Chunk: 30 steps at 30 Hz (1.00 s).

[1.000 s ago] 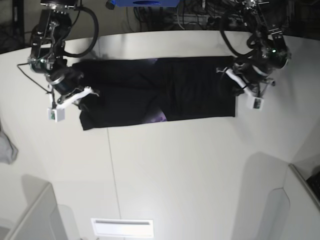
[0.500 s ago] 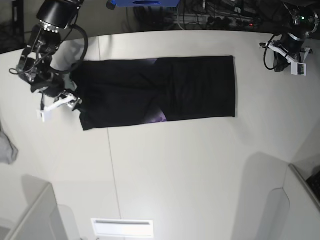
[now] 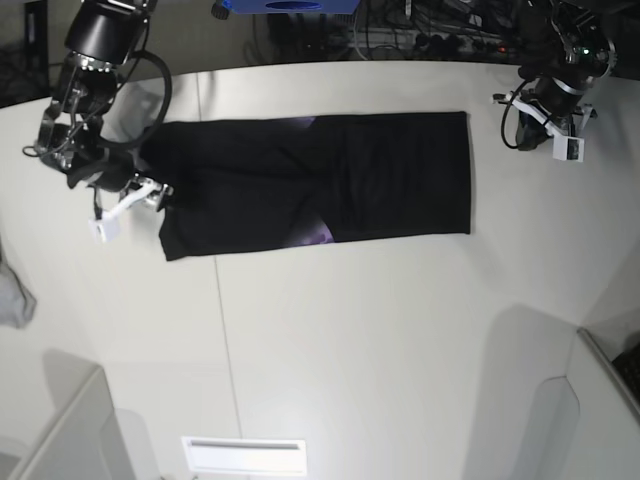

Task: Fold the T-shirt properly
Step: 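Grasp the strip's folded end with the left gripper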

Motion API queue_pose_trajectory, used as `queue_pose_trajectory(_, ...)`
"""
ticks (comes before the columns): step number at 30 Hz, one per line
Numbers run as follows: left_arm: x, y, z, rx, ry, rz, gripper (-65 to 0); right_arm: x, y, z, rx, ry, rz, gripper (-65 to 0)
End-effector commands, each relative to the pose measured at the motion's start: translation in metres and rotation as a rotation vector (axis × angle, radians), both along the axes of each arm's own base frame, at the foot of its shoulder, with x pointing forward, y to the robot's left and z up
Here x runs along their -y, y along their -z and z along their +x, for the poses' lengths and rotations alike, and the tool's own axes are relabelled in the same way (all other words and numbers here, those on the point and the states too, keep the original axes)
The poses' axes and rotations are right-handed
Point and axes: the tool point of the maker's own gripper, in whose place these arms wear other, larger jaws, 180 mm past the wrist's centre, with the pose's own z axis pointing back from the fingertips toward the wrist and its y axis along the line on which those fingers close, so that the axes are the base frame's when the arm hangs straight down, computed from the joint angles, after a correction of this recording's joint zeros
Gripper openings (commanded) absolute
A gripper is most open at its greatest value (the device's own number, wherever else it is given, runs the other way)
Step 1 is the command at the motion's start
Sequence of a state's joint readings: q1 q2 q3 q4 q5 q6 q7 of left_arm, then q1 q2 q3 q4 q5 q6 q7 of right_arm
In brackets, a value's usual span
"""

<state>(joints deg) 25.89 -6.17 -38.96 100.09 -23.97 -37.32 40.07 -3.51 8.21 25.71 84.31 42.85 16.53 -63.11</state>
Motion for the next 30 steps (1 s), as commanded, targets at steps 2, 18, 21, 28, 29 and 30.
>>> queue_pose_trajectory(2, 0.004, -0.010, 0.014, 0.051, 0.005, -0.006, -65.0, 0.000, 0.001, -0.002, -0.003, -0.021, -0.011, -20.4)
queue_pose_trajectory(18, 0.038, 0.011, 0.047, -0.001, 0.105, 0.076, -65.0, -0.035, 0.016, -0.019, -0.057, -0.144, -0.004, -20.4)
queue_pose_trajectory(21, 0.040, 0.011, 0.048, 0.002, 0.108, 0.070, -65.0, -0.035, 0.020, -0.020, -0.071, -0.138, 0.003, -21.6)
queue_pose_trajectory(28, 0.040, 0.014, 0.059, 0.007, 0.100, 0.058, -65.0, -0.032, 0.035, -0.017, -0.093, -0.097, 0.027, -49.7)
queue_pose_trajectory(29, 0.040, 0.013, 0.061, 0.009, 0.101, 0.062, -65.0, -0.031, 0.034, -0.013, -0.077, -0.089, 0.025, -52.1)
queue_pose_trajectory(30, 0.043, 0.015, 0.063, 0.005, 0.108, 0.057, -65.0, -0.030, 0.033, -0.011, -0.064, -0.081, 0.024, -54.2)
